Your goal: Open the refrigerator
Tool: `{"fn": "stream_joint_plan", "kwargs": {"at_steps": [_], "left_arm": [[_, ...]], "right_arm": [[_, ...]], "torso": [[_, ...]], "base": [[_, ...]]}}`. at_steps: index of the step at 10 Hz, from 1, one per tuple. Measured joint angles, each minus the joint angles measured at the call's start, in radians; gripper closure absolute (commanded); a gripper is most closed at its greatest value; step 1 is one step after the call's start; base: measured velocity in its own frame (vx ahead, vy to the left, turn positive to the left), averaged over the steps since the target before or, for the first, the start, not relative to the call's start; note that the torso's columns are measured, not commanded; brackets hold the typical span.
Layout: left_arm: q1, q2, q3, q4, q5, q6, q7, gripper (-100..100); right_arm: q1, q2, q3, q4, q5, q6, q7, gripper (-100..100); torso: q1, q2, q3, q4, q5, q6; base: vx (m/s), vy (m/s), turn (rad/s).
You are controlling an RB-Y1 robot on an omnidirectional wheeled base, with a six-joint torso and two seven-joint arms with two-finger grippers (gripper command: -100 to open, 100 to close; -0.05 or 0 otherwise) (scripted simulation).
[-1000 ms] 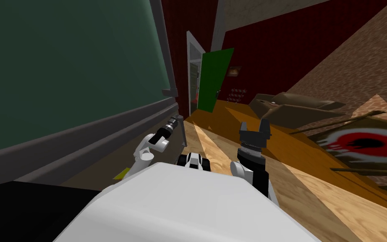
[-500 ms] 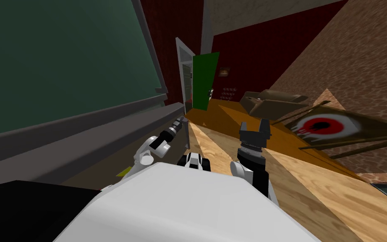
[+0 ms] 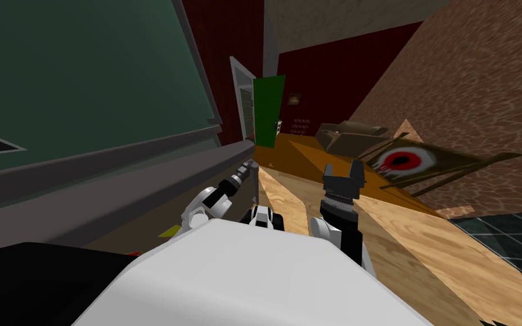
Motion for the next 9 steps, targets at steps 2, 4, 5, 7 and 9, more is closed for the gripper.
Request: {"fn": "stream_joint_plan", "kwargs": {"at_steps": [2, 4, 5, 7, 9], "left_arm": [[0.004, -0.049, -0.059, 0.002, -0.049, 0.005, -0.02, 100], [0.004, -0.08, -0.101, 0.004, -0.077, 0.007, -0.034, 100], [0.002, -0.102, -0.129, 0.012, -0.098, 0.008, -0.043, 100], [0.031, -0.141, -0.183, 0.022, -0.147, -0.01, -0.061, 100], [0.031, -0.177, -0.233, 0.03, -0.184, 0.0, -0.074, 100]], "right_arm": [[0.0, 0.0, 0.0, 0.0, 0.0, 0.0, 0.0, 0], [0.0, 0.0, 0.0, 0.0, 0.0, 0.0, 0.0, 0], [0.0, 0.0, 0.0, 0.0, 0.0, 0.0, 0.0, 0], [0.0, 0.0, 0.0, 0.0, 0.0, 0.0, 0.0, 0], [0.0, 0.0, 0.0, 0.0, 0.0, 0.0, 0.0, 0]], "torso": [[0.001, -0.001, 0.0, -0.004, 0.001, -0.003], [0.001, 0.001, 0.003, -0.005, 0.001, -0.004], [0.001, -0.001, 0.002, -0.007, 0.002, -0.004], [0.004, -0.001, 0.003, -0.008, 0.002, -0.007], [0.002, -0.003, 0.001, -0.007, 0.001, -0.003]], "base": [[-0.105, 0.046, -0.12], [-0.116, 0.012, -0.111], [-0.141, 0.004, -0.131], [-0.086, -0.002, -0.052], [-0.099, 0.013, -0.102]]}}
